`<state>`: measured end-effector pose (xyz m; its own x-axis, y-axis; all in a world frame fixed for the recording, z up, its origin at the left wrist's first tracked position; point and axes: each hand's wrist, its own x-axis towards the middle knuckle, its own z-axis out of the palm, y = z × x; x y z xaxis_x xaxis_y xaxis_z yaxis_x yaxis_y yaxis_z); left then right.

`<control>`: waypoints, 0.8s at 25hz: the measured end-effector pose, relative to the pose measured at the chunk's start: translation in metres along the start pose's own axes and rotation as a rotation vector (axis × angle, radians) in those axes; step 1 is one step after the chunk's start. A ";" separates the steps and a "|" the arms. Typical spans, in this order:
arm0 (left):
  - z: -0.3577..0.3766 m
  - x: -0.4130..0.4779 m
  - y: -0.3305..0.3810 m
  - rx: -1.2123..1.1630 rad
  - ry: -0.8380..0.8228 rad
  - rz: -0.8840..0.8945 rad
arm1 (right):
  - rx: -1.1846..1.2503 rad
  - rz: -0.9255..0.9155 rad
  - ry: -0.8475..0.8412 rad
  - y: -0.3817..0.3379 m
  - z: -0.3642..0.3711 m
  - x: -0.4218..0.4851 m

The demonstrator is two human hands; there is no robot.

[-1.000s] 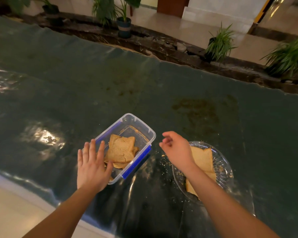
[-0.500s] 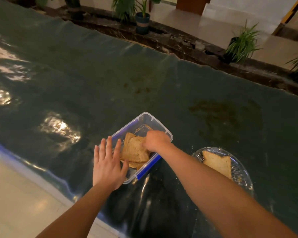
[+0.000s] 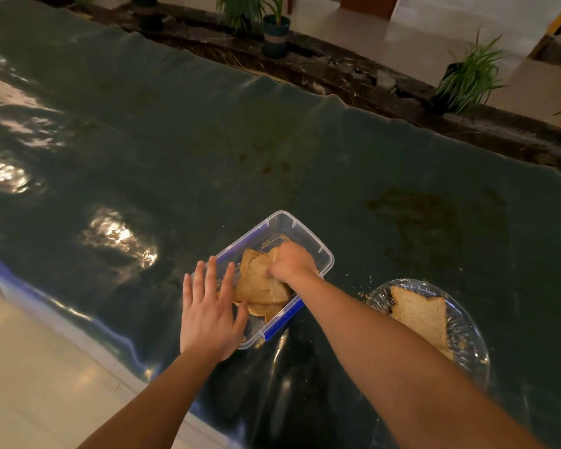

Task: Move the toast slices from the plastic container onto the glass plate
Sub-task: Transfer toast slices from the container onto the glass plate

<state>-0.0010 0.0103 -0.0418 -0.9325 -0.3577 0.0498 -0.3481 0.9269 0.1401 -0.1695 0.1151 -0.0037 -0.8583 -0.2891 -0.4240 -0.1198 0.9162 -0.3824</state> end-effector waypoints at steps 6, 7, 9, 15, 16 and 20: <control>0.001 -0.001 -0.002 0.012 -0.003 0.001 | 0.616 0.069 -0.142 0.003 -0.011 -0.009; 0.000 0.000 -0.002 0.009 -0.002 0.000 | 0.699 0.085 -0.169 0.006 -0.013 -0.012; 0.000 -0.001 -0.001 0.006 -0.002 -0.002 | 0.839 0.130 -0.196 0.013 -0.022 -0.017; -0.002 0.000 -0.002 0.009 -0.013 -0.001 | 1.471 0.249 -0.295 0.041 -0.062 -0.031; -0.002 -0.001 -0.002 0.009 -0.018 -0.002 | 1.543 0.257 -0.307 0.045 -0.067 -0.034; -0.003 -0.001 -0.001 0.015 -0.033 -0.004 | 1.677 0.240 -0.321 0.056 -0.080 -0.053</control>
<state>0.0002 0.0088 -0.0391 -0.9338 -0.3574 0.0169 -0.3526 0.9273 0.1255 -0.1707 0.2037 0.0634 -0.6265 -0.4310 -0.6494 0.7755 -0.2612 -0.5748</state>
